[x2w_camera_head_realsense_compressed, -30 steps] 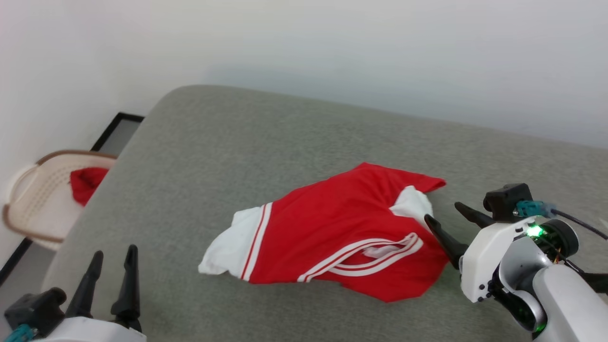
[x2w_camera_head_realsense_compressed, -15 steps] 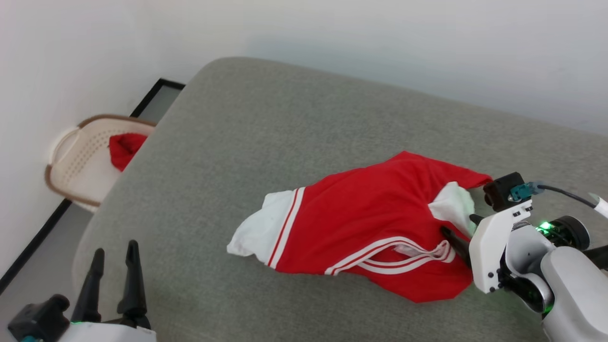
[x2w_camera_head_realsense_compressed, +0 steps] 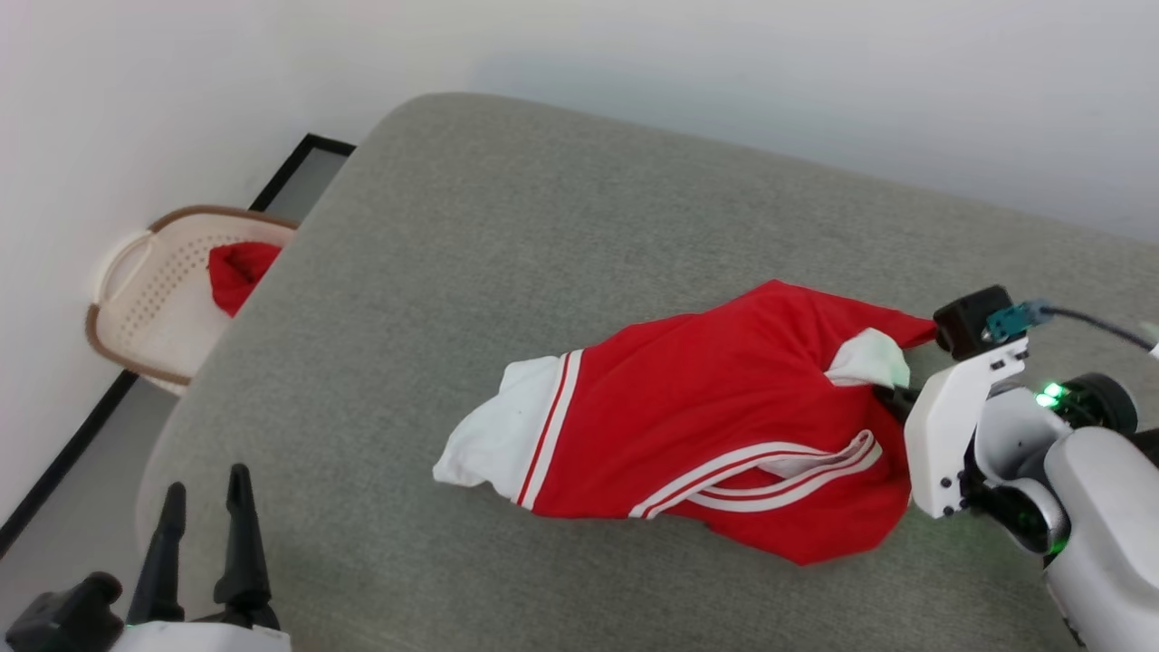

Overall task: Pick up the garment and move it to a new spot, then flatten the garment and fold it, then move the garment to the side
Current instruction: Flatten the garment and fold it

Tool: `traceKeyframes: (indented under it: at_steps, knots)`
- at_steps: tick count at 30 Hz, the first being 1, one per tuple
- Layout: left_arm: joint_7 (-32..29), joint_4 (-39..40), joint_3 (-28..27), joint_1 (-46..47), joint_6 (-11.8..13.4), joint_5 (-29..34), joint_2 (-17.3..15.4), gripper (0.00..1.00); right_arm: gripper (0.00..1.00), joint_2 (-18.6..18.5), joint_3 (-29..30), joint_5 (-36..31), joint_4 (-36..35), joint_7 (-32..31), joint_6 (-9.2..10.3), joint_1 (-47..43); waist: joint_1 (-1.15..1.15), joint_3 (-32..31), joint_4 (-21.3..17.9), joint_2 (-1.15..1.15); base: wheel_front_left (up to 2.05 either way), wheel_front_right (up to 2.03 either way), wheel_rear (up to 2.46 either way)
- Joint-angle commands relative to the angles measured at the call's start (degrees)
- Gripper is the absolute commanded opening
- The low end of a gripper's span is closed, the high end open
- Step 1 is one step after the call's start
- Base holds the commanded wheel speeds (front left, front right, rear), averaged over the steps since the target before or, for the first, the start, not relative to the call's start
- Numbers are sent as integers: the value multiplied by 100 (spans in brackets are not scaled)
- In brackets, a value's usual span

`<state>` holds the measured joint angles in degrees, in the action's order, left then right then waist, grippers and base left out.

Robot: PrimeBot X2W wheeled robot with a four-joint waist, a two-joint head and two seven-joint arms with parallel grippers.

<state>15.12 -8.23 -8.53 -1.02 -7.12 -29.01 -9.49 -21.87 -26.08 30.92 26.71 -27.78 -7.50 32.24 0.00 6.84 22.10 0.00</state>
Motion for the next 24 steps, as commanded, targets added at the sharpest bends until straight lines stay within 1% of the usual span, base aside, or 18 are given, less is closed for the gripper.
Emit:
traceKeyframes:
  at_steps: [1,4,8,12,16,20,24]
  knots:
    - [-1,14,-36,-34,-34,35,3,100,0,-42,41,52,-60,-22,2,71,0,-37,-86,0,0,0,0]
    - [-1,45,-98,-61,-46,65,12,100,0,-133,105,128,-201,-51,2,109,0,-93,-218,0,0,0,0]
    - [-1,79,-147,-130,-39,86,6,100,0,-286,392,218,-374,-97,2,-34,0,-169,-396,0,0,0,0]
    - [-1,114,-149,-193,-40,76,-40,100,0,-445,881,203,-446,-53,2,-315,0,-244,-574,0,0,0,0]
    - [0,137,-153,-286,-39,45,-72,100,0,-528,1528,91,-427,87,3,-778,0,-315,-741,0,0,0,0]
    - [0,154,-125,-346,-39,28,-108,100,0,-407,2214,-49,-299,171,3,-1344,0,-376,-876,0,0,0,0]
    - [0,146,-92,-404,-39,-6,-152,100,0,-176,2818,-232,-156,267,3,-1902,0,-422,-984,0,0,0,0]
